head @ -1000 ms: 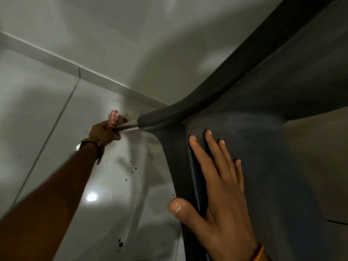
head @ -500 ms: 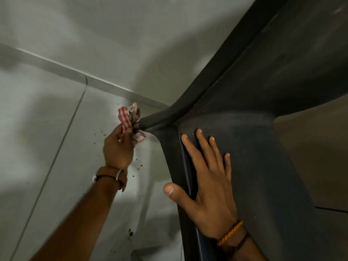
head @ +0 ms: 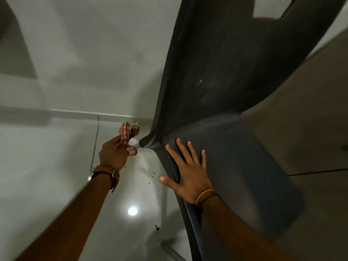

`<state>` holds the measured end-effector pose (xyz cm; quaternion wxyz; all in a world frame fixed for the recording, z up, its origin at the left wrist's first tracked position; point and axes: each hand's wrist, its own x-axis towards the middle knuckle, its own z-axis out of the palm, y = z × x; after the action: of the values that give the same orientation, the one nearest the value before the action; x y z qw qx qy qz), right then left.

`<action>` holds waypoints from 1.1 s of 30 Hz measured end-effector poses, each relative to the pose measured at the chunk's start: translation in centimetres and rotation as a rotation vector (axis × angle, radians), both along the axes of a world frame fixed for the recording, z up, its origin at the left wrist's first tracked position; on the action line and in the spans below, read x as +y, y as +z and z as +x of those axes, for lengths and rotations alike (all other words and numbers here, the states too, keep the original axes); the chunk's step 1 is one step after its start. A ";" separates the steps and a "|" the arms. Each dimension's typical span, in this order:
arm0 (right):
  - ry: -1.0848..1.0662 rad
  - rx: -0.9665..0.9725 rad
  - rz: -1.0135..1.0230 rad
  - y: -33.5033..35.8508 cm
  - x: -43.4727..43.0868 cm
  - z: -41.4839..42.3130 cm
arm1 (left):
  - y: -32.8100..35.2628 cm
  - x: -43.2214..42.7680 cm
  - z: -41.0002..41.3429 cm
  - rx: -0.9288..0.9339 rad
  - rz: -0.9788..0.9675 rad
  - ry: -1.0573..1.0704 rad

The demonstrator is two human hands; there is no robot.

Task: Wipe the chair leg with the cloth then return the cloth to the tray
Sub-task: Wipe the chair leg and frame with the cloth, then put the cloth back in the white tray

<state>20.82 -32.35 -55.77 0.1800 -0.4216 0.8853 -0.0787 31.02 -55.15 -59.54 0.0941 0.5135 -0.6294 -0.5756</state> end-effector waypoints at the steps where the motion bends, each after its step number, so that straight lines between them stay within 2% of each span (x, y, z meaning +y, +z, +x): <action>1: 0.009 -0.022 0.030 0.5 -0.1 -0.1 | 1.2 -0.7 0.3 -0.009 -0.028 -0.009; 5: -0.027 -0.112 0.073 3.9 -0.6 -0.2 | 7.0 -3.3 1.2 -0.084 -0.132 -0.085; 9: -0.085 -0.073 -0.007 10.1 0.5 -0.2 | 14.7 -5.6 1.5 -0.105 -0.254 -0.137; 11: -0.101 -0.034 -0.001 13.6 1.5 -0.3 | 19.2 -6.0 1.3 -0.048 -0.293 -0.113; 13: -0.142 0.004 0.006 18.2 2.9 -0.7 | 24.8 -5.8 0.9 0.008 -0.365 -0.067; 19: -0.267 0.155 -0.015 35.5 8.2 -3.5 | 44.3 -4.1 -1.4 0.207 -0.764 -0.060; 22: -0.346 0.263 -0.063 44.6 12.1 -5.0 | 53.2 -1.9 -3.7 0.272 -0.846 -0.056; 24: -0.419 0.324 -0.065 50.2 15.5 -5.6 | 58.2 1.4 -5.9 0.331 -0.906 -0.134; 28: -0.535 0.425 -0.020 58.1 22.8 -6.4 | 64.8 10.2 -10.5 0.462 -1.062 -0.420; 33: -0.709 0.451 -0.084 62.5 33.0 -5.9 | 68.5 24.3 -14.3 0.644 -1.156 -0.806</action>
<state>14.88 0.61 6.77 -0.0740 -0.1043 0.9887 -0.0776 16.77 -30.86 8.91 0.3088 -0.0787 -0.9097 -0.2662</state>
